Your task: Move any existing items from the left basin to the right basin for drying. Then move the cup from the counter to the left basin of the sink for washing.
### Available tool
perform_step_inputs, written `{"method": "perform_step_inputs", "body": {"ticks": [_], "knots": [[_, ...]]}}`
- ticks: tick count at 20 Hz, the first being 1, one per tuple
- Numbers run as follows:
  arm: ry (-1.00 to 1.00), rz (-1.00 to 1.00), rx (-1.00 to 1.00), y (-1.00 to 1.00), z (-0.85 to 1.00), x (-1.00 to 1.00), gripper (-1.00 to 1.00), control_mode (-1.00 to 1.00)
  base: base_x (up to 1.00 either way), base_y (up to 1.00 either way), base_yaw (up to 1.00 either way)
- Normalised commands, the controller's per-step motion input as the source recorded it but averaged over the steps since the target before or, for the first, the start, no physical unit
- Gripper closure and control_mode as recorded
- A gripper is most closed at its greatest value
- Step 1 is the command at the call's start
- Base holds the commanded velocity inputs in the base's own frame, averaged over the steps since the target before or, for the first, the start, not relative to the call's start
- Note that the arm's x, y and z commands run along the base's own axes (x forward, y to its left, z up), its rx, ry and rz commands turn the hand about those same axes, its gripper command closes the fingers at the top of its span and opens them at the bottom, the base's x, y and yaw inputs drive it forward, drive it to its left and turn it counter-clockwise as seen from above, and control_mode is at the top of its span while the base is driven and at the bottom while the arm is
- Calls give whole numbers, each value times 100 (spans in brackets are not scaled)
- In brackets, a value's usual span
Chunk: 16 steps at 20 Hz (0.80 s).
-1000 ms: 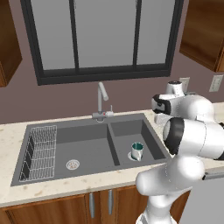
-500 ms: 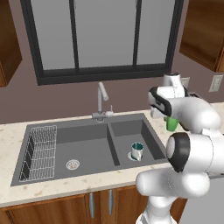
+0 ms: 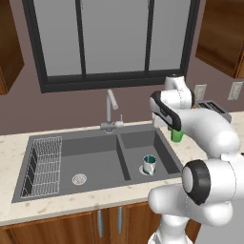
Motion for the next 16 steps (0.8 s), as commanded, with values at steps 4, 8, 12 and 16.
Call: {"method": "perform_step_inputs", "body": {"ticks": [4,8,12,16], "knots": [[2,0,0,66,10,-18,100,-100,0,0,0],[2,0,0,73,1,-14,100,-100,0,0,0],[2,0,0,78,0,-14,100,-100,0,0,0],[1,0,0,80,0,-9,100,-100,0,0,0]]}}
